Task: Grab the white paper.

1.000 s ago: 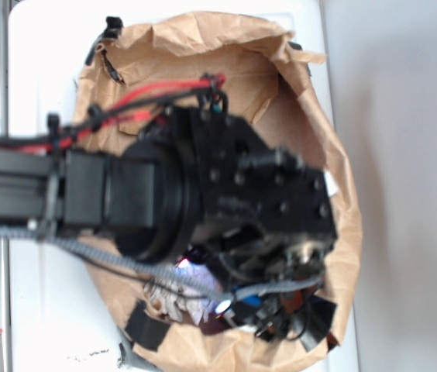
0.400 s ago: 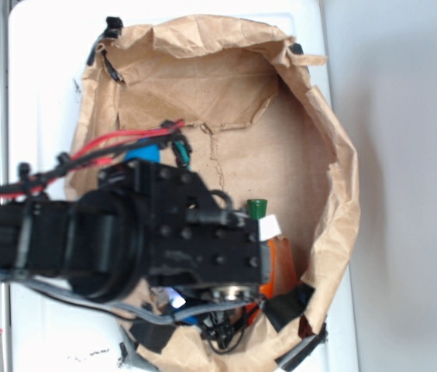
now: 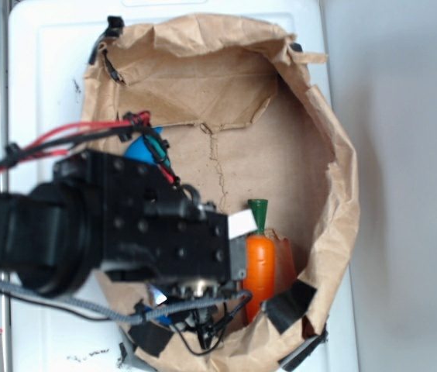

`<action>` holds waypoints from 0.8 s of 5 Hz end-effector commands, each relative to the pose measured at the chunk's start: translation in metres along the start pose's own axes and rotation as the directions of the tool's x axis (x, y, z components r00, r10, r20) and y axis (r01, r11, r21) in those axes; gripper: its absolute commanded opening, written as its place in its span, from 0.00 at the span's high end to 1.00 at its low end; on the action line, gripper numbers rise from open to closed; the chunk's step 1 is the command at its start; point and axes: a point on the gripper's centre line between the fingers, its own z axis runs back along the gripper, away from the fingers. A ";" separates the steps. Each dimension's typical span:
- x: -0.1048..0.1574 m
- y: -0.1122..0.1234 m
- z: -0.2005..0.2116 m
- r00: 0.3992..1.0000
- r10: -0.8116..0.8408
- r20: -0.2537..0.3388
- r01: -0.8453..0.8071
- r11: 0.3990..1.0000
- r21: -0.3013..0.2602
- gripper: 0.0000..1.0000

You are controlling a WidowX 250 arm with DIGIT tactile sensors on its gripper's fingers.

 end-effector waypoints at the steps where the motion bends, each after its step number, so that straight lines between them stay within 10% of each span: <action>1: 0.010 0.032 0.104 0.995 -0.038 0.087 0.048 0.992 -0.117 1.00; 4: -0.015 0.066 0.161 0.899 0.027 0.437 -0.053 0.997 0.049 1.00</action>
